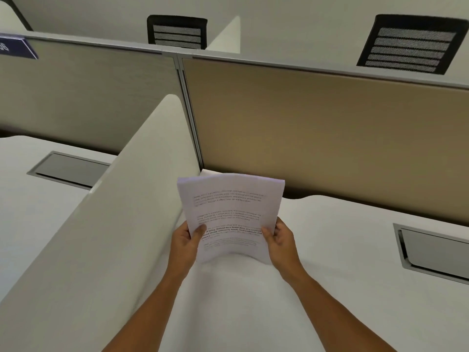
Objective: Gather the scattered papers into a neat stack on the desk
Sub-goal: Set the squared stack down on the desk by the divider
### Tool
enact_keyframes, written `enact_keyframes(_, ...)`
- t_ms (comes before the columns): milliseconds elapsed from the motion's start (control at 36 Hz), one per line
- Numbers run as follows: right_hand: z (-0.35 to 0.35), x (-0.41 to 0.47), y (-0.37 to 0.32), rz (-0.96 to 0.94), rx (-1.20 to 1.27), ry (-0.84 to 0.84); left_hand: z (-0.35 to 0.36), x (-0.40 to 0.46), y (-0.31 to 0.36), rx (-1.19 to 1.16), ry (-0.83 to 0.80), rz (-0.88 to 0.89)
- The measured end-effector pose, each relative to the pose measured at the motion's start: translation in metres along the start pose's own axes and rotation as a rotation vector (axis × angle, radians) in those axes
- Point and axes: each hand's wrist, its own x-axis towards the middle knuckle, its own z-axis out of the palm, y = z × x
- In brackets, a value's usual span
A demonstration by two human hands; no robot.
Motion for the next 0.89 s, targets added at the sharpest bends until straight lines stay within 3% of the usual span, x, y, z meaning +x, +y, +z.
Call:
enact_keyframes(333,0.002,0.001,0.013,0.046,-0.037,0.012,0.01,-0.005,-0.008,0.077,0.029,-0.015)
enact_keyframes(667,0.007,0.02,0.015,0.099,-0.168,-0.037,-0.001,0.011,-0.007,0.173,-0.049,-0.116)
enact_keyframes(889,0.026,0.02,0.027,0.371,-0.088,-0.068,-0.02,0.038,-0.016,0.335,0.041,-0.231)
